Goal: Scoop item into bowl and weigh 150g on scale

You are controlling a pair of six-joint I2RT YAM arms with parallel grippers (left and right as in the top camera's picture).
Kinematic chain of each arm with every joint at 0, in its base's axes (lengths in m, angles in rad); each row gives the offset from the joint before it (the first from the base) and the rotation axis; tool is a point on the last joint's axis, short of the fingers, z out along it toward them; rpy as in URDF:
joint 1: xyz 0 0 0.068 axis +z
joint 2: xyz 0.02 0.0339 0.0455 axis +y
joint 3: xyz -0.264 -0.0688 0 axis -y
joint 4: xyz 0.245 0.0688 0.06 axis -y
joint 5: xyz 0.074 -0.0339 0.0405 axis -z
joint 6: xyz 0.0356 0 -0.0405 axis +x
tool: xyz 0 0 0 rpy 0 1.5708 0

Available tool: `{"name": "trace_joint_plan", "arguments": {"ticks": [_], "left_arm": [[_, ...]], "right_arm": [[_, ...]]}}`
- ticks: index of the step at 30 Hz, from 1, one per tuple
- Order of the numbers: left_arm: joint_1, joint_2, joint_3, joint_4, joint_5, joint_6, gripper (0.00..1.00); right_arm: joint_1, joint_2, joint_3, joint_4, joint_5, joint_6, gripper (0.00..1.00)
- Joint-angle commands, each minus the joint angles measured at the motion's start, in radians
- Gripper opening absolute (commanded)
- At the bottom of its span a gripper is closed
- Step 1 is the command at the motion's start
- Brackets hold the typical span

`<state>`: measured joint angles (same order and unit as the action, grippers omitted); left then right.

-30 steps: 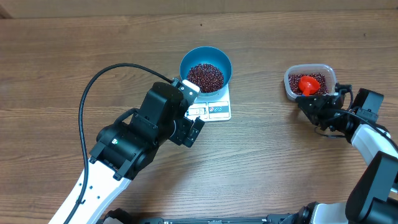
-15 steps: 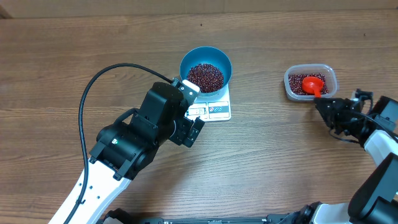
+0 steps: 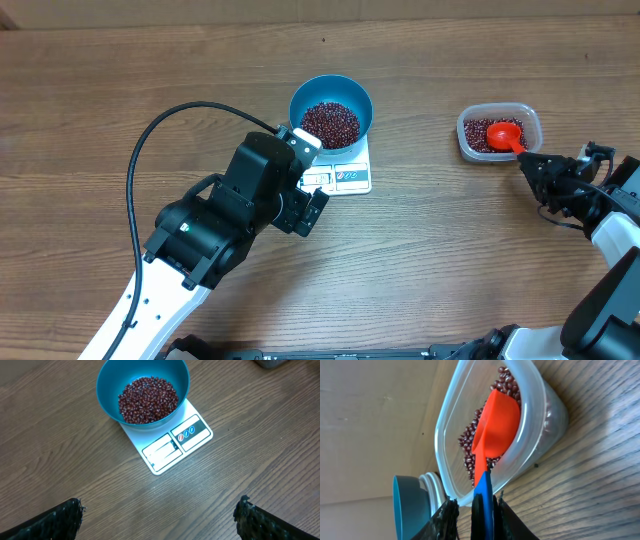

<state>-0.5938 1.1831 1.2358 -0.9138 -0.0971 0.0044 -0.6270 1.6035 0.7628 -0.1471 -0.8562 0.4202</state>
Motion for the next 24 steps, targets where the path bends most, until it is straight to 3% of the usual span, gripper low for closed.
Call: {"name": "trace_joint_plan", "arguments": {"ticks": [1,7,17,24], "left_arm": [[0.004,0.006,-0.003,0.002,0.013,0.015,0.99],[0.004,0.006,-0.003,0.002,0.013,0.015,0.99],[0.004,0.006,-0.003,0.002,0.013,0.015,1.0],[0.004,0.006,-0.003,0.002,0.012,0.015,1.0]], "right_arm": [[-0.003,-0.019,-0.003,0.003,0.05,-0.002,0.2],[-0.003,-0.019,-0.003,0.012,0.055,-0.001,0.04],[-0.003,-0.019,0.002,0.011,0.042,-0.004,0.04],[-0.003,-0.02,0.046,-0.016,-0.021,-0.174,0.04]]}}
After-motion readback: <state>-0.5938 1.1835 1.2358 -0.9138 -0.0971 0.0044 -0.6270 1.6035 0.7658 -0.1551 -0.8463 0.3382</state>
